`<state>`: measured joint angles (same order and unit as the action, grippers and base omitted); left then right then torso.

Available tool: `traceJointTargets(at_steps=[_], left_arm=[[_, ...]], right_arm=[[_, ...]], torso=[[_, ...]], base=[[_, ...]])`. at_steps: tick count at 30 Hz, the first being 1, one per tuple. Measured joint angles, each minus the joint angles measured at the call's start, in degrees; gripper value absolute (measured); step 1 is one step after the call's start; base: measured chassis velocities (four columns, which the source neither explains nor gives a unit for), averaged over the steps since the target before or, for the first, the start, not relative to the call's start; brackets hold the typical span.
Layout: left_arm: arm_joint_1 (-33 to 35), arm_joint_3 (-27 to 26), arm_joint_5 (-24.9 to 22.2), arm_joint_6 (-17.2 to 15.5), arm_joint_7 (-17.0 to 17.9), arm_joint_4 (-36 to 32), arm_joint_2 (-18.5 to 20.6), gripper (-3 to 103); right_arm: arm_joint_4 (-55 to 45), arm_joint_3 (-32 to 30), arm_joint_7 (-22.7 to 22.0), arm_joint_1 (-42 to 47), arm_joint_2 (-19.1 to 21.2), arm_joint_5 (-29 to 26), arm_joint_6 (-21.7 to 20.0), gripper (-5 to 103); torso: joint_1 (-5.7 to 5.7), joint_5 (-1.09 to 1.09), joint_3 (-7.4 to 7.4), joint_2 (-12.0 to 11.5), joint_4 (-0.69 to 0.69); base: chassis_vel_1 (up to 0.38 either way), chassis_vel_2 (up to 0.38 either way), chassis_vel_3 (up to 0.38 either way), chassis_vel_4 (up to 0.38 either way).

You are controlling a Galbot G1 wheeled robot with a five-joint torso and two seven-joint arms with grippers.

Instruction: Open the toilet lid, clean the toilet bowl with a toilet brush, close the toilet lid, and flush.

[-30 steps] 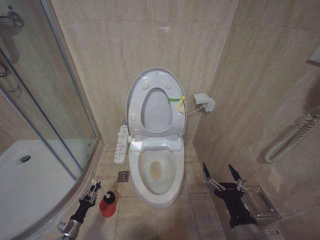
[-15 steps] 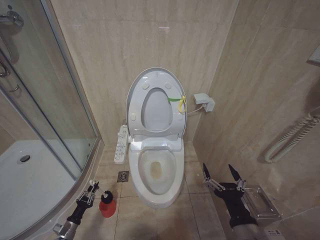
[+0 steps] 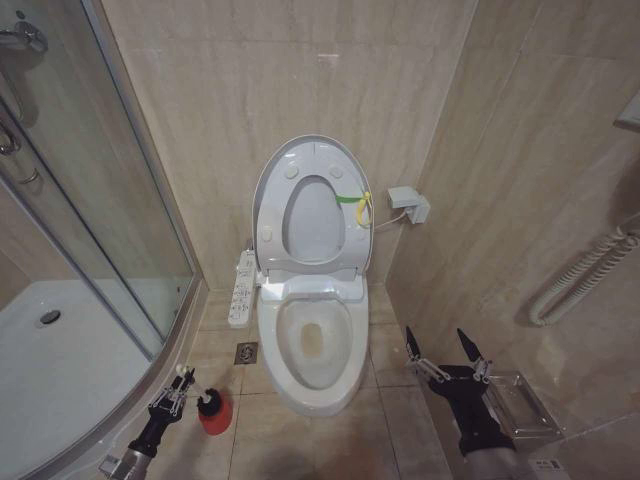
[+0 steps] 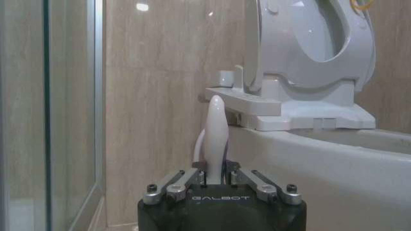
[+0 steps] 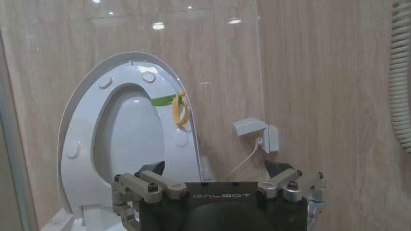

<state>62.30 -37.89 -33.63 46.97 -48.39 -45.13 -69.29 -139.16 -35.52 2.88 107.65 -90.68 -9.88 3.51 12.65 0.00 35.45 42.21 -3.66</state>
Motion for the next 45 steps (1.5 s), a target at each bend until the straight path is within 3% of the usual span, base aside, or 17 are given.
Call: traceJointTargets(at_steps=[21,36,45], left_arm=[[-4.51,2.09,0.13,-0.02,0.57,9.66,0.31,18],[-5.42,3.03,5.15,0.13,2.77,14.36,-0.48,18],[-4.38,3.38,7.19,0.2,4.01,13.63,-1.31,18]], right_arm=[[0.0,0.0,0.0,0.0,0.0,0.0,0.0,100],[0.0,0.0,0.0,0.0,0.0,0.0,0.0,100],[0.0,0.0,0.0,0.0,0.0,0.0,0.0,100]], torso=[[0.0,0.0,0.0,0.0,-0.01],[0.0,0.03,-0.01,0.01,-0.01],[-0.01,0.03,-0.01,0.02,0.0]], base=[[0.0,0.0,0.0,0.0],[0.0,0.0,0.0,0.0],[0.0,0.0,0.0,0.0]])
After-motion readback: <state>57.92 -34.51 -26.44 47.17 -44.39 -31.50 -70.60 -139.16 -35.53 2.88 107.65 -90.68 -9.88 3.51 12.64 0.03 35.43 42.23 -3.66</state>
